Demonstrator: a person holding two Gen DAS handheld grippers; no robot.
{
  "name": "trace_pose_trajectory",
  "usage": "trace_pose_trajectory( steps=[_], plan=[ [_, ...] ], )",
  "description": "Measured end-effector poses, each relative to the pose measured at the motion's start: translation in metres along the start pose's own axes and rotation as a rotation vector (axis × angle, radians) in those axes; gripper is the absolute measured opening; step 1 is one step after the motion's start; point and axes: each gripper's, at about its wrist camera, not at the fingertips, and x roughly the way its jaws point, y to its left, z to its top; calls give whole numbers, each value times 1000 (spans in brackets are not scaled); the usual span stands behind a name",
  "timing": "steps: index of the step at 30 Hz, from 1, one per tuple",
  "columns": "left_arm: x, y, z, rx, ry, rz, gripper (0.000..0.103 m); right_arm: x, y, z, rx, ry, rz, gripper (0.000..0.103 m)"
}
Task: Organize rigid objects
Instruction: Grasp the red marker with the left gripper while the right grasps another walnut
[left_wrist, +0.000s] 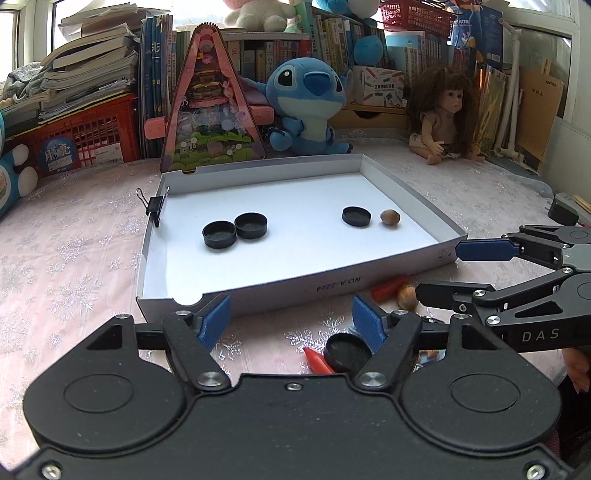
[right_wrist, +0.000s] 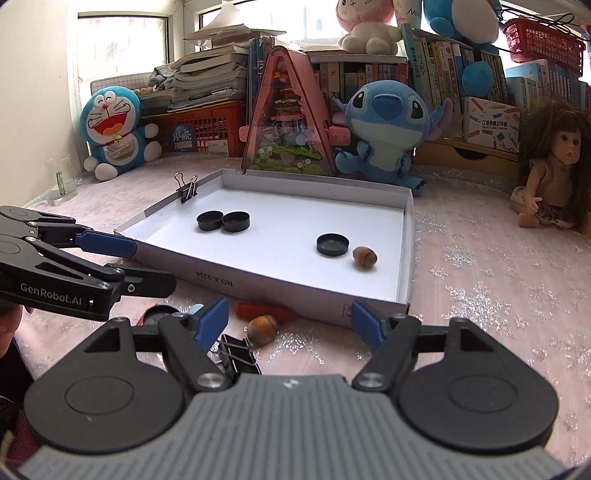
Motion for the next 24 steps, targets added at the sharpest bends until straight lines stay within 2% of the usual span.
trace_pose_trajectory(
  steps=[7,14,18,21,22,23,24],
  plan=[
    [-3,0,-12,-3,22,-4,69,4,0,-9,19,18,-6,83],
    [-10,-3,-17,33,35,-38,55,7,5,-11,-7,12,-10,77],
    [-12,-6,-21,61,55,-54,55,11,6,-10,-7,18,-21,75],
    [-11,-9,-26,82,66,-49,55,14,6,-9,-3,33,0,64],
    [-11,-10,-27,86,72,-46,55,15,7,-9,-5,40,5,54],
    [-10,-10,-28,87,78,-42,55,17,8,-9,-5,47,10,49],
    [-9,-9,-29,85,84,-38,55,18,8,-9,-3,48,14,48]
  ],
)
